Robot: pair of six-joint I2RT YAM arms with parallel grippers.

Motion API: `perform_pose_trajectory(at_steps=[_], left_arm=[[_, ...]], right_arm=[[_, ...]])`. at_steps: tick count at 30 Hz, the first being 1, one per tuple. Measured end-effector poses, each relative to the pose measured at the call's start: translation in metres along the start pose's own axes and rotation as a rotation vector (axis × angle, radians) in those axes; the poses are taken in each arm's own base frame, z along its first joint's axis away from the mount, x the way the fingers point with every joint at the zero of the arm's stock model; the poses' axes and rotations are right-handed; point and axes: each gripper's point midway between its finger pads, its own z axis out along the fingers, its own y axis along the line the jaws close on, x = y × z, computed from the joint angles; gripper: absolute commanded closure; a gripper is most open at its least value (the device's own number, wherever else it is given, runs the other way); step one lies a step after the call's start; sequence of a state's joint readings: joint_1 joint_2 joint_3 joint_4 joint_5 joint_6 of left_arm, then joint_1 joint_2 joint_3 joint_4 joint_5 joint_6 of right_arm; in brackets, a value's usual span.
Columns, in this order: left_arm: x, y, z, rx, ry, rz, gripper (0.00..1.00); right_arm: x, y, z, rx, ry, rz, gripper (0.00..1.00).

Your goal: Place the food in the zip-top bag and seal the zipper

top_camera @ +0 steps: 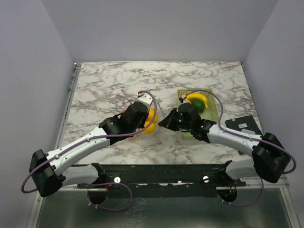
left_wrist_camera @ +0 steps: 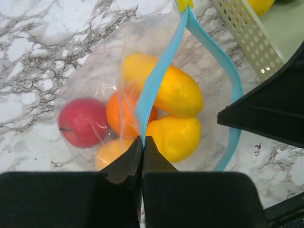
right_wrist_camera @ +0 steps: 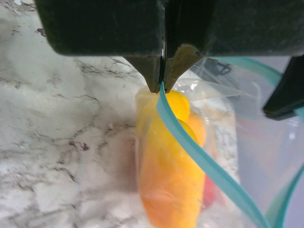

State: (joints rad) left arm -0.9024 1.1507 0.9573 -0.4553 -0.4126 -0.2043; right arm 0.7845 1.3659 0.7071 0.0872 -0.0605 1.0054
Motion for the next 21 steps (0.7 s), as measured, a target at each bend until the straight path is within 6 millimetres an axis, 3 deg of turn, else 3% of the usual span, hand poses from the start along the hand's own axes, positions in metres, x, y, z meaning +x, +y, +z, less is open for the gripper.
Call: perform_pose_trajectory(at_steps=[4, 15, 18, 21], left_arm=[[-0.014, 0.004, -0.013, 0.004, -0.038, -0.018, 1.0], [-0.062, 0.023, -0.077, 0.029, -0.194, -0.138, 1.0], [-0.064, 0.027, -0.086, 0.028, -0.22, -0.188, 1.0], [-0.047, 0.027, -0.076, 0.007, -0.195, -0.219, 1.0]], right_arm=[[-0.022, 0.031, -0.018, -0.047, -0.049, -0.039, 0.99], [-0.064, 0.094, -0.077, -0.128, -0.129, -0.163, 0.99], [-0.07, 0.1, -0.087, -0.142, -0.154, -0.177, 0.99], [-0.065, 0.089, -0.079, -0.114, -0.142, -0.175, 0.99]])
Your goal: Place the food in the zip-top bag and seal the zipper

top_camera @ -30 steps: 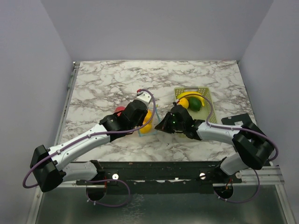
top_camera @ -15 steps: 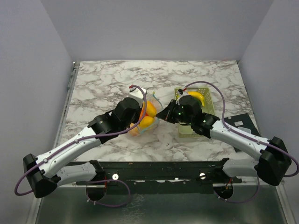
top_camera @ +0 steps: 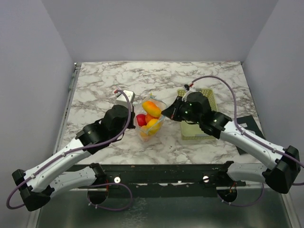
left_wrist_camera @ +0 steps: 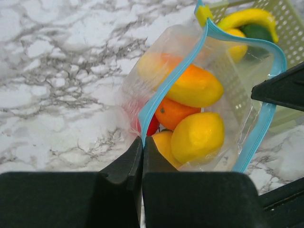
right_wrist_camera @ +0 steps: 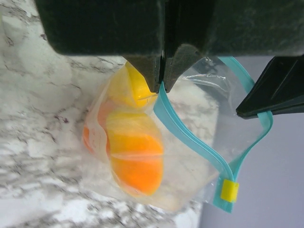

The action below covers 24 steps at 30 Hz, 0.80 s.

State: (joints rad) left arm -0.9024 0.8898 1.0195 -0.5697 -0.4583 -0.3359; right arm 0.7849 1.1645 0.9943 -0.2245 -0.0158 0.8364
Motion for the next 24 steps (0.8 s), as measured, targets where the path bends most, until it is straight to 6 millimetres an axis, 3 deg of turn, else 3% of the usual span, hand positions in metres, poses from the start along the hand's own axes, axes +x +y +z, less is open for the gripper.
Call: perform_pose_trajectory(at_steps=[6, 7, 9, 12, 17, 19, 22, 24], left_arm=[[0.099, 0.009, 0.043, -0.101, 0.243, 0.043, 1.0], [0.112, 0.011, 0.047, -0.114, 0.283, 0.058, 1.0], [0.121, 0.011, 0.048, -0.116, 0.32, 0.068, 1.0], [0.09, 0.003, 0.04, -0.08, 0.251, 0.031, 1.0], [-0.012, -0.012, 0.004, 0.017, -0.01, -0.087, 1.0], [-0.035, -0.009, -0.009, 0.027, -0.084, -0.12, 1.0], [-0.039, -0.003, -0.014, 0.009, -0.115, -0.133, 1.0], [-0.023, 0.001, -0.004, -0.021, -0.087, -0.128, 1.0]], right_arm=[[0.069, -0.077, 0.037, 0.197, 0.175, 0.009, 0.99], [0.081, -0.09, 0.037, 0.23, 0.206, 0.009, 0.99], [0.085, -0.095, 0.033, 0.247, 0.223, 0.006, 0.99], [0.066, -0.075, 0.024, 0.207, 0.185, -0.008, 0.99], [0.0, -0.005, -0.009, 0.04, 0.012, -0.041, 0.99], [-0.019, 0.013, -0.023, -0.011, -0.043, -0.046, 0.99], [-0.024, 0.019, -0.027, -0.034, -0.066, -0.045, 0.99], [-0.014, 0.008, -0.016, -0.013, -0.046, -0.044, 0.99]])
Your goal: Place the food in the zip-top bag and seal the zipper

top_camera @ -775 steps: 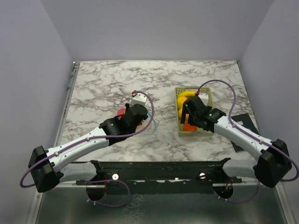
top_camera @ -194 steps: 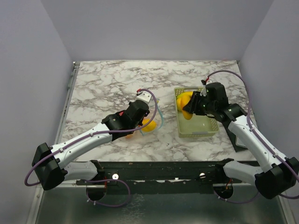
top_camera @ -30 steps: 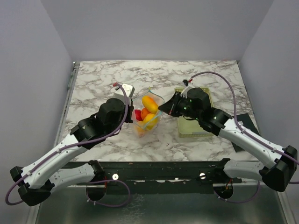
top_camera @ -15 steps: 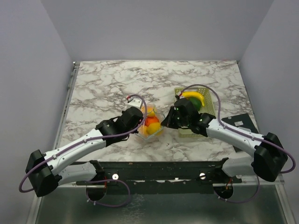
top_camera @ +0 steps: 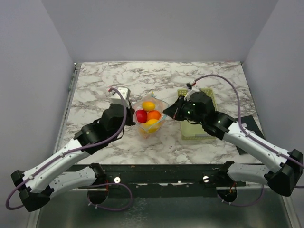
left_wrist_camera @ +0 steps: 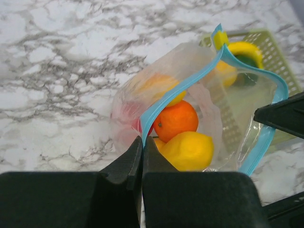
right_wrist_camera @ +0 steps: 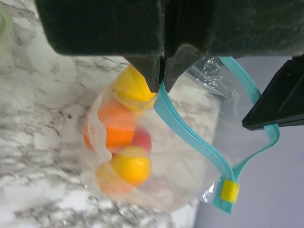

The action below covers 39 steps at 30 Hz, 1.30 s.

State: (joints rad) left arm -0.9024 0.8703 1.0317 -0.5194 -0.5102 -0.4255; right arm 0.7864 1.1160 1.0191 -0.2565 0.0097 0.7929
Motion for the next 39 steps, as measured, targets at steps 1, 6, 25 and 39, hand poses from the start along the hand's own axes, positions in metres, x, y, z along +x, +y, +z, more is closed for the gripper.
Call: perform_pose_trajectory(at_steps=[1, 6, 25, 39], left_arm=[[0.013, 0.004, 0.006, -0.02, 0.027, 0.013, 1.0], [0.101, 0.025, 0.034, -0.127, 0.23, 0.088, 1.0], [0.022, 0.015, 0.014, -0.095, 0.044, 0.055, 1.0], [0.064, 0.028, 0.026, -0.132, 0.147, 0.156, 1.0]], right_arm=[[0.01, -0.009, 0.007, 0.022, 0.024, 0.002, 0.99], [0.073, -0.066, 0.037, 0.159, 0.198, 0.016, 0.99], [0.039, -0.022, 0.027, 0.057, 0.127, -0.012, 0.99], [0.047, -0.045, 0.032, 0.148, 0.153, -0.047, 0.47]])
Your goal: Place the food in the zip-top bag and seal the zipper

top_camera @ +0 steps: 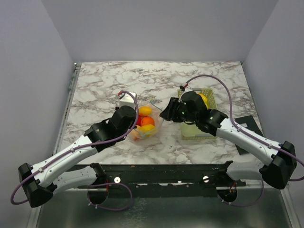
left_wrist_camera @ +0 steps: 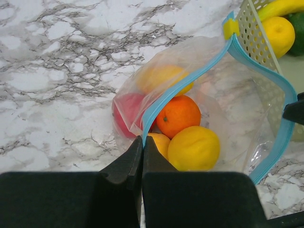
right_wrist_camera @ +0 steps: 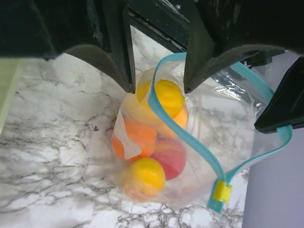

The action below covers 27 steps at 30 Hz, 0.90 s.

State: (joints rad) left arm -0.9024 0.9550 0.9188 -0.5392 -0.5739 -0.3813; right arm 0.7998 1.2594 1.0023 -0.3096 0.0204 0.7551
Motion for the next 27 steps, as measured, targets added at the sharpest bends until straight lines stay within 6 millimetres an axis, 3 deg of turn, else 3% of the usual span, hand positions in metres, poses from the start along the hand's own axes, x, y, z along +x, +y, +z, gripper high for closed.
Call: perform_pose_trajectory(at_steps=[8, 16, 21, 27], left_arm=[[-0.003, 0.0, -0.002, 0.016, -0.026, 0.004, 1.0], [-0.002, 0.002, -0.006, 0.029, -0.04, -0.002, 1.0], [-0.003, 0.002, -0.01, 0.046, -0.048, -0.01, 1.0], [-0.003, 0.003, -0.014, 0.061, -0.058, -0.019, 1.0]], right_arm=[[-0.043, -0.002, -0.036, 0.09, -0.136, -0.065, 0.35], [-0.067, -0.039, -0.055, 0.32, -0.233, -0.105, 0.35], [-0.083, -0.062, -0.055, 0.446, -0.295, -0.077, 0.35], [-0.092, -0.091, -0.039, 0.56, -0.316, -0.009, 0.38]])
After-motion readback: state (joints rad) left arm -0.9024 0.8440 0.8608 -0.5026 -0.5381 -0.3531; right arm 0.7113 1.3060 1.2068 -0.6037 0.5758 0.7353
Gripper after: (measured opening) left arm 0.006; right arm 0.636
